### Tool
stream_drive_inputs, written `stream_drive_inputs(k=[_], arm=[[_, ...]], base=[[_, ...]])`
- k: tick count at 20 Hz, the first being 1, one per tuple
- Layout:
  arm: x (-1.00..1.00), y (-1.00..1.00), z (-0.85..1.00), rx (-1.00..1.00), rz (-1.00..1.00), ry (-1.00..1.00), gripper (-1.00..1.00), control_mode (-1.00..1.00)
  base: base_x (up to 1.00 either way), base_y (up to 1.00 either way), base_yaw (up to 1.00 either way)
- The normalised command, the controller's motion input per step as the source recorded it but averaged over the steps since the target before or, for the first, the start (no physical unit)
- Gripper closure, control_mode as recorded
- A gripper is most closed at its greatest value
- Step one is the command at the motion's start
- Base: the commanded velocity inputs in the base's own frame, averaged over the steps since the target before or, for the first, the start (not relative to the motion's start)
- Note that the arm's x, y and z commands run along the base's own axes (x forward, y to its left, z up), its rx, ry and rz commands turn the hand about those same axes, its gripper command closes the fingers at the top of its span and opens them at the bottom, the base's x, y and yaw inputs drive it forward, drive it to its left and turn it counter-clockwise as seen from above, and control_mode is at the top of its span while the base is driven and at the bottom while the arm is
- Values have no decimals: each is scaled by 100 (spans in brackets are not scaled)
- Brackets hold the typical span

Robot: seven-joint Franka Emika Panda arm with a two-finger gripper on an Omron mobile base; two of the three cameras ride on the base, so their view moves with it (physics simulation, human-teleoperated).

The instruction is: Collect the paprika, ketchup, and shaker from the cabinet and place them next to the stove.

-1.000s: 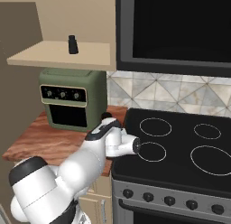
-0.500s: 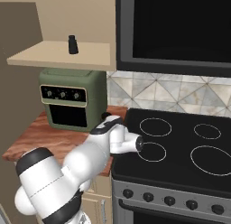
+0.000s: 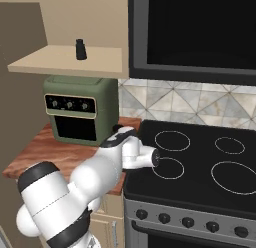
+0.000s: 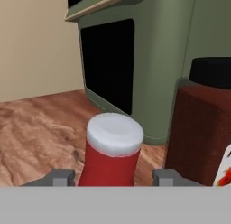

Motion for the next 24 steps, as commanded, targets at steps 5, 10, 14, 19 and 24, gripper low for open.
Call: stream_drive_inputs(k=[5, 10, 14, 19, 24], arm=[[-20, 1, 0, 0, 0, 0, -100, -100], [-15, 0, 3, 0, -2, 1, -100, -100], [2, 0, 18, 0, -1, 6, -100, -100], [4, -3, 27, 0, 0, 4, -100, -100], [-2, -5, 31, -1, -1, -1, -100, -100]], base=[[0, 0, 0], [0, 0, 0], [0, 0, 0], [0, 0, 0], [0, 0, 0]])
